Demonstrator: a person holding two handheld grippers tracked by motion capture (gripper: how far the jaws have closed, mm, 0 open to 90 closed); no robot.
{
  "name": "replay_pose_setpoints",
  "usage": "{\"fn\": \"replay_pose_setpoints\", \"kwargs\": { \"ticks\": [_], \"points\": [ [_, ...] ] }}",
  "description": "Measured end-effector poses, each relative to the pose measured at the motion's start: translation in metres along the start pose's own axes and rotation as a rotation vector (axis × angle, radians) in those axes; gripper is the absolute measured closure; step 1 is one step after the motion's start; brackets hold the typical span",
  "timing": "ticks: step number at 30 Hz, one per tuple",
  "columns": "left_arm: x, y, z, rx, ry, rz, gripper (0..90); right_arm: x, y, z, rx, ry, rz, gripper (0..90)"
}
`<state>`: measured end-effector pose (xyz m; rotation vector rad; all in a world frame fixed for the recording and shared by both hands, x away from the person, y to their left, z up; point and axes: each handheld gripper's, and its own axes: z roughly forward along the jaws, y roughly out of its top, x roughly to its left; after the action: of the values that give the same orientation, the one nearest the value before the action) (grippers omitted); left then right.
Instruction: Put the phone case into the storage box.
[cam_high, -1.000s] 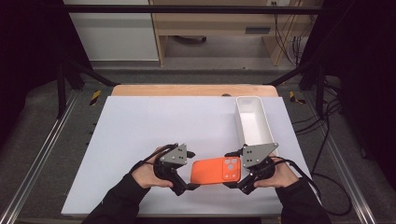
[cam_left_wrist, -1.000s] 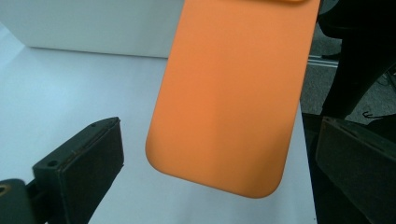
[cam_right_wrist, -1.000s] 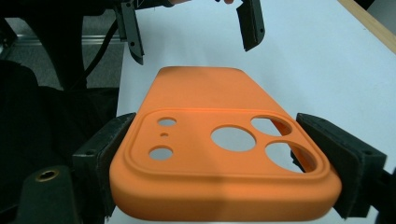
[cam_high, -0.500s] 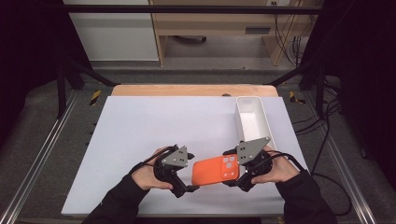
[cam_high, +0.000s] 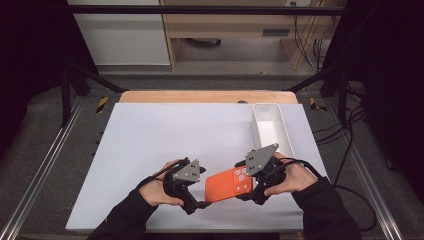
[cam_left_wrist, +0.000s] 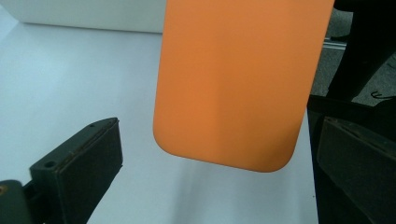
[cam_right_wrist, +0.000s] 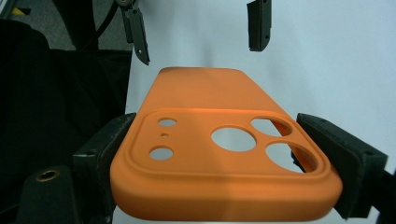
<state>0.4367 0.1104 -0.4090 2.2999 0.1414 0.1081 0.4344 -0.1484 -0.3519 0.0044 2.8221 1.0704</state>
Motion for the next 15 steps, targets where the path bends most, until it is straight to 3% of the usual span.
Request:
{"fn": "replay_pose_setpoints", "kwargs": {
  "ticks": [15],
  "points": [
    [-0.003, 0.008, 0.01, 0.078, -0.014, 0.02, 0.0, -0.001, 0.012, 0.005, 0.081, 0.033, -0.011, 16.2]
  ]
}}
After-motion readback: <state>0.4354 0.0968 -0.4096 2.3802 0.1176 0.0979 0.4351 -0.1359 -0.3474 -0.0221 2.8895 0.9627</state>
